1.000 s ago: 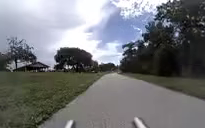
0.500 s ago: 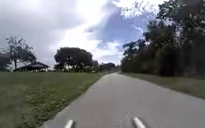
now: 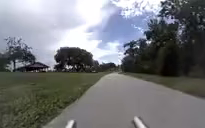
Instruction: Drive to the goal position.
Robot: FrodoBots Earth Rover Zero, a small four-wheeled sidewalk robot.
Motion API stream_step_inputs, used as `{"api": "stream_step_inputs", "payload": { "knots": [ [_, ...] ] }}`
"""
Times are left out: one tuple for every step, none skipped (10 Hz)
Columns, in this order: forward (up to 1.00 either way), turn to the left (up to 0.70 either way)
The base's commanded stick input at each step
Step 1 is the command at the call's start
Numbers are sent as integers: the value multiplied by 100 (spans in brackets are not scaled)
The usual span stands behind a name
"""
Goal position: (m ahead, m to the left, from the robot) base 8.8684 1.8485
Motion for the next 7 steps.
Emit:
{"api": "stream_step_inputs", "payload": {
  "knots": [
    [70, -35],
    [70, -24],
    [70, -9],
    [70, 0],
    [70, 0],
    [70, 0],
    [70, 0]
  ]
}}
